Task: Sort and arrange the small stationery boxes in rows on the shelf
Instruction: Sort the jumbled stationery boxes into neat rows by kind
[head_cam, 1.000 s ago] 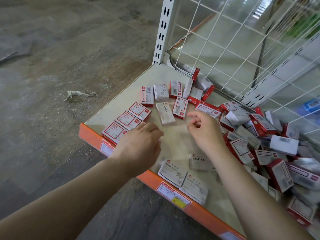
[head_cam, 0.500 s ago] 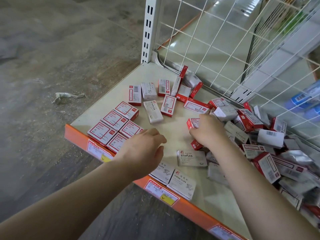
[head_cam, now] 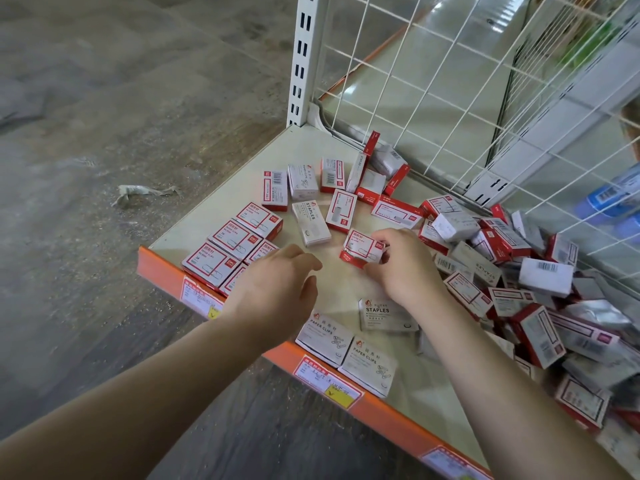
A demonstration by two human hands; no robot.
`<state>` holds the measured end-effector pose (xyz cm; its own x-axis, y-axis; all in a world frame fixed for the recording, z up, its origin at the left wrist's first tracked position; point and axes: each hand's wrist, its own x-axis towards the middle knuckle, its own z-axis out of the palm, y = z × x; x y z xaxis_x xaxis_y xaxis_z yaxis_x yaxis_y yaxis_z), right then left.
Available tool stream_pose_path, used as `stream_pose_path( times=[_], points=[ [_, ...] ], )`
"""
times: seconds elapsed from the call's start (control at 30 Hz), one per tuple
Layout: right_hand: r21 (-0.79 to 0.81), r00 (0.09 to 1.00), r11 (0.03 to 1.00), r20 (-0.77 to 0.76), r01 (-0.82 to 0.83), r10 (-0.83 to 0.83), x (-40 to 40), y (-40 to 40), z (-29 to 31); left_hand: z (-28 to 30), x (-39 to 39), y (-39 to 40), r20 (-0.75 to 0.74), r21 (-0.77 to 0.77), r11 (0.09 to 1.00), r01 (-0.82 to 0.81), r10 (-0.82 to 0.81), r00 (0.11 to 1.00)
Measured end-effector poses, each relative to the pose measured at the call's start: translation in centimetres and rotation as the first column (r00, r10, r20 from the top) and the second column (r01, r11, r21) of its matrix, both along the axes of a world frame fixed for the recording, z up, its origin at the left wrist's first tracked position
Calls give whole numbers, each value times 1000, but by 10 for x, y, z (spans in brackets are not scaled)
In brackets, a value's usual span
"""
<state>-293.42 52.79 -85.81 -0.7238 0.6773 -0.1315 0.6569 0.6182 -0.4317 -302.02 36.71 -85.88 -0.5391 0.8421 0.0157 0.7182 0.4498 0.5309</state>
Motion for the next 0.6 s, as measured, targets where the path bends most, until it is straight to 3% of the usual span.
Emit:
stream_pose_path(
  times=[0.2, 0.43, 0.6],
  points=[
    [-56, 992, 998, -126, -23, 16, 8, -9, 15, 9, -5, 0, 34, 12, 996, -83, 82, 996],
    [-49, 951, 984, -271, -169, 150, 16, -34, 31, 21, -3, 0, 301, 99, 984, -146, 110, 947],
    [-109, 934, 975, -323, -194, 150, 23, -45, 35, 24, 0, -3, 428, 179, 966, -185, 93, 899]
  ],
)
